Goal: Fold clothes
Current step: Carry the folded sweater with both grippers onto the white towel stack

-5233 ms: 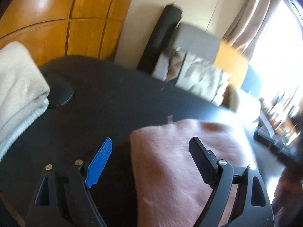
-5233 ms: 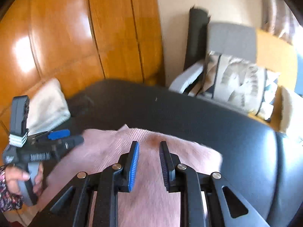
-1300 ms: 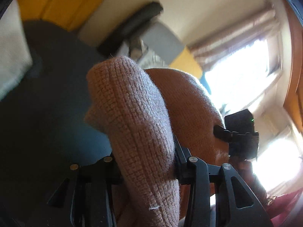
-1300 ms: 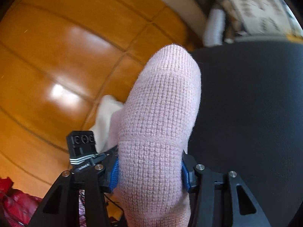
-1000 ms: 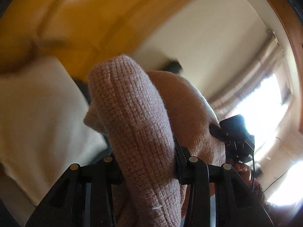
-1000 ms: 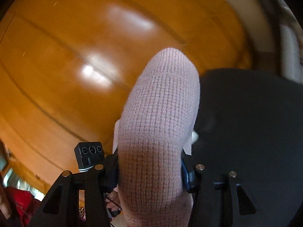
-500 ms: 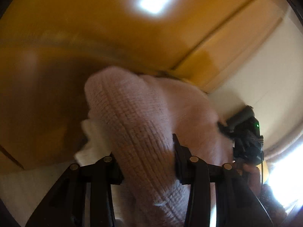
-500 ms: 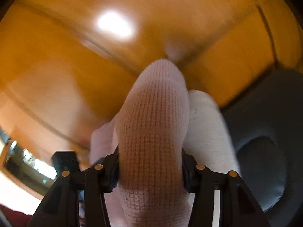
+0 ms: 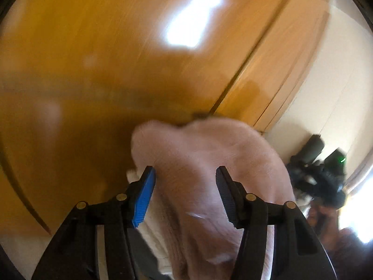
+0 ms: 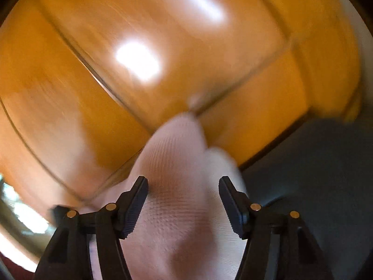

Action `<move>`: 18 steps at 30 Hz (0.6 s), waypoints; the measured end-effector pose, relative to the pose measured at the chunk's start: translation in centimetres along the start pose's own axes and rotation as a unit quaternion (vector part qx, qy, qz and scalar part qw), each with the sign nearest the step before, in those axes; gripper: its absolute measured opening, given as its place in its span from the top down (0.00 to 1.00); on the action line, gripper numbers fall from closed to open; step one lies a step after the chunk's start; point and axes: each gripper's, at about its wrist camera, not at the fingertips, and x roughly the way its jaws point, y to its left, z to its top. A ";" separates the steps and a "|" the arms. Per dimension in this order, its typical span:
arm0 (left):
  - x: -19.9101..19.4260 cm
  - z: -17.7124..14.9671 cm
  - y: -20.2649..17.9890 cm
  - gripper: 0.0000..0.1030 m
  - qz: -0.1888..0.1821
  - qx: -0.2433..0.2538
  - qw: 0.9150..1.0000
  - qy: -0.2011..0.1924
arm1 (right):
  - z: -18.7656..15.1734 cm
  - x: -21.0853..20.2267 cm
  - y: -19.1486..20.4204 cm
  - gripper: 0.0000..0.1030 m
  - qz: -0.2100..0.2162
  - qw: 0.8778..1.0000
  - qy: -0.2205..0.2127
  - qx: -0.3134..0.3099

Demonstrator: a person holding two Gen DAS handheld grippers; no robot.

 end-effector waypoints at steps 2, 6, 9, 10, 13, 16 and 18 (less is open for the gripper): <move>-0.5 -0.6 -2.4 0.44 0.008 0.057 0.998 -0.016 | -0.7 -1.7 2.4 0.44 -0.013 0.998 -0.014 -0.058; 1.8 -2.7 -6.3 0.44 0.037 0.172 0.984 0.000 | -3.0 -2.3 7.2 0.54 -0.033 0.984 0.001 -0.174; 3.5 -4.3 -9.3 0.44 0.057 0.257 0.965 0.012 | -4.6 -0.6 8.7 0.55 -0.070 0.974 0.027 -0.216; 4.8 -4.7 -8.6 0.44 0.066 0.258 0.963 0.029 | -5.0 -0.2 8.8 0.55 -0.090 0.970 0.028 -0.224; 6.2 -6.0 -7.4 0.44 0.076 0.267 0.960 0.030 | -6.2 0.9 7.7 0.57 -0.154 0.957 0.046 -0.242; 6.6 -6.9 -7.6 0.44 0.085 0.283 0.955 0.018 | -6.6 1.7 7.7 0.56 -0.166 0.957 0.047 -0.232; 7.0 -6.7 -7.9 0.43 0.087 0.280 0.956 0.021 | -6.9 2.1 7.7 0.55 -0.173 0.958 0.048 -0.225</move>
